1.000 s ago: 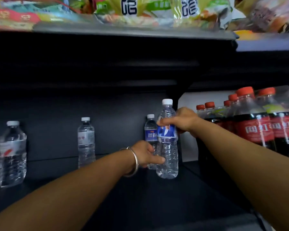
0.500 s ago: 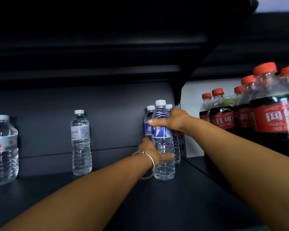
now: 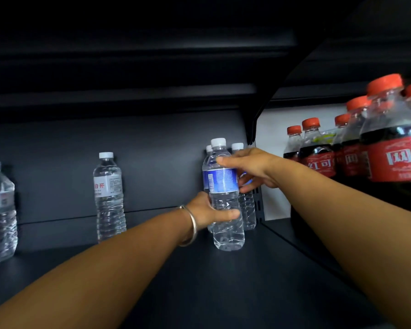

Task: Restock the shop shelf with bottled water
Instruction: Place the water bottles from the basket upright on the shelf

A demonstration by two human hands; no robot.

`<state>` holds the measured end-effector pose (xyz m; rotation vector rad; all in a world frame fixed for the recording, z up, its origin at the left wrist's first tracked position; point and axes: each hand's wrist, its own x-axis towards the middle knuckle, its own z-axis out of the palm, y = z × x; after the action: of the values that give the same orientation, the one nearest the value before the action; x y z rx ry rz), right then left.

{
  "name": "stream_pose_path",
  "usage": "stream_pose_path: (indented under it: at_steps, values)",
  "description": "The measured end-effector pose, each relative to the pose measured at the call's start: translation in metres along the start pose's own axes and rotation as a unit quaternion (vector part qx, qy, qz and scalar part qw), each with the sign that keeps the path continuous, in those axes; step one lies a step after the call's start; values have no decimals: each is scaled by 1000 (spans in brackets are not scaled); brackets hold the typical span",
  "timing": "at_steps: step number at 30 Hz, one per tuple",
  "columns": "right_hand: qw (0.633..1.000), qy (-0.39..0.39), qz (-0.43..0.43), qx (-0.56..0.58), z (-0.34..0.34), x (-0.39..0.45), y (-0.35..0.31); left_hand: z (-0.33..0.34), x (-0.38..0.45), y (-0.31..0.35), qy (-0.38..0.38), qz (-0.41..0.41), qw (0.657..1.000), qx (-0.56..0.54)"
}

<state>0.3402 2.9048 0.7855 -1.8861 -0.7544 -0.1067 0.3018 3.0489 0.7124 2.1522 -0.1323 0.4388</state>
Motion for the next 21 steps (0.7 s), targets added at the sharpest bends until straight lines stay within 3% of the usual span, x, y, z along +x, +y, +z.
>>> stream_pose_path:
  at_steps: [3, 8, 14, 21]
  values:
    - [1000, 8, -8, -3, 2, 0, 1, 5, 27, -30, 64, -5, 997, 37]
    - [999, 9, -4, 41, -2, -3, -2, -2, 5, -11, 37, -9, 999, -20]
    - [999, -4, -4, 32, 3, -9, -2, 4, -17, 7, -20, -21, 999, -16]
    - [1000, 0, -4, 23, 14, -8, -13, -10, -8, -2, 52, -62, 995, 54]
